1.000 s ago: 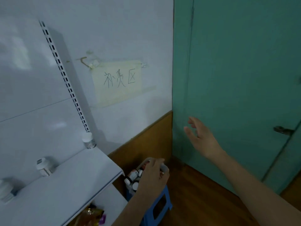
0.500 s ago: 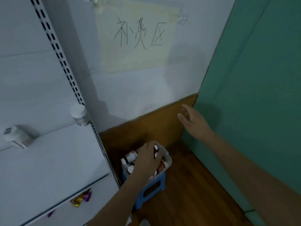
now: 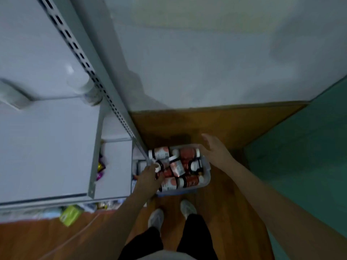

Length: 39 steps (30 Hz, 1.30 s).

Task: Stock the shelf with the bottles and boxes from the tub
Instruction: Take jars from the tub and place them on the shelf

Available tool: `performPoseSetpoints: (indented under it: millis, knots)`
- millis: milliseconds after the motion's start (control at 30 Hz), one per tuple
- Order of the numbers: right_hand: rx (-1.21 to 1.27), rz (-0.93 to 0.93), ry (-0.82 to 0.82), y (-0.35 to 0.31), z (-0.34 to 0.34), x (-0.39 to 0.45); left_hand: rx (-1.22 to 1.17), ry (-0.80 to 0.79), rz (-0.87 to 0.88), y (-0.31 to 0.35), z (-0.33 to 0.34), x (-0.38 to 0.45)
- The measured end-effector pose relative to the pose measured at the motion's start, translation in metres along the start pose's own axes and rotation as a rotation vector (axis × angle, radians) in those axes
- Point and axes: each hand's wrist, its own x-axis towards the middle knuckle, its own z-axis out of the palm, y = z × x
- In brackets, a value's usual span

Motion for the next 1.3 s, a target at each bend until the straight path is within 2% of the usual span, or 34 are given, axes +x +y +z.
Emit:
performPoseSetpoints:
  millis: [67,233,433,500,633,900,1100,1300]
  knots:
    - [0.016,-0.002,-0.105,0.015,0.015,0.026,-0.008,0.022,-0.124,-0.006,0.016,0.005]
    - [-0.002,-0.048,-0.321,0.062,0.065,0.081,0.034,0.016,-0.289,-0.026,0.063,0.02]
    - [-0.039,-0.041,-0.425,0.101,0.126,0.114,0.124,-0.059,-0.399,-0.046,0.109,0.031]
    - [-0.049,-0.066,-0.425,0.104,0.143,0.122,0.161,-0.023,-0.373,-0.054,0.118,0.036]
    - [-0.064,-0.102,-0.434,0.113,0.179,0.135,0.279,0.07,-0.214,-0.074,0.131,0.055]
    - [-0.092,-0.073,-0.341,0.111,0.221,0.164,0.64,-0.077,-0.02,-0.108,0.144,0.097]
    - [-0.043,-0.024,-0.319,0.108,0.224,0.167,0.592,-0.064,-0.006,-0.108,0.135,0.098]
    - [0.046,-0.08,-0.219,0.109,0.211,0.142,0.285,0.032,-0.172,-0.096,0.117,0.062]
